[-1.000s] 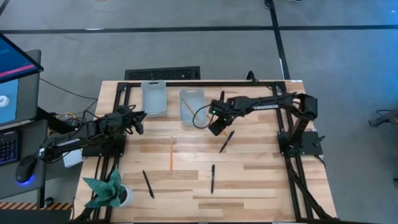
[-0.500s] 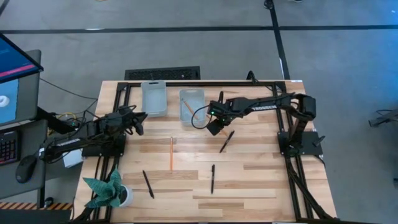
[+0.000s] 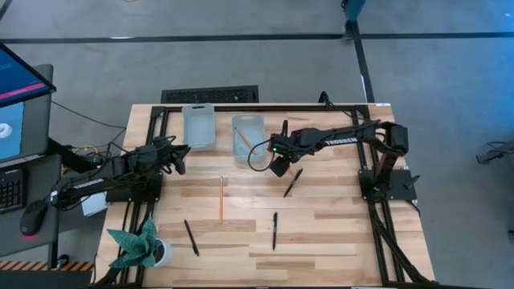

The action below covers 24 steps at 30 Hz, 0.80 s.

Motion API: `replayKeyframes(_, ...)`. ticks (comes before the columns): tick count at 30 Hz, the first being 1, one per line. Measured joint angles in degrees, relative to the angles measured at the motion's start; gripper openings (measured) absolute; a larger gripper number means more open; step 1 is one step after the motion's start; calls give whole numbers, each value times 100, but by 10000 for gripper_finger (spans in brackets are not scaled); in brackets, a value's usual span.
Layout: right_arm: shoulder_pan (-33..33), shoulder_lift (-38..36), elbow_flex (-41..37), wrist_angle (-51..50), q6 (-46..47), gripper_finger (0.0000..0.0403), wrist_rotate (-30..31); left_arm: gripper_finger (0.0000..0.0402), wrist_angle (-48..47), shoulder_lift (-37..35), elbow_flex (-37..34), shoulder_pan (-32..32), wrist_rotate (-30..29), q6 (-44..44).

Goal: Sort pens & pencils
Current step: Put the top orange pencil into the right gray bin

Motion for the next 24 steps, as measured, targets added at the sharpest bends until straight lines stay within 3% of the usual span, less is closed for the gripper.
replayKeyframes(11,26,0,0,39,-291,225,97,73,0,0,0,-2,-2,0)
replayKeyframes(15,38,0,0,145,54,221,66,73,0,0,0,0,-4,0)
replayKeyframes(24,-56,279,-2,128,37,219,-426,73,0,0,0,0,-8,0)
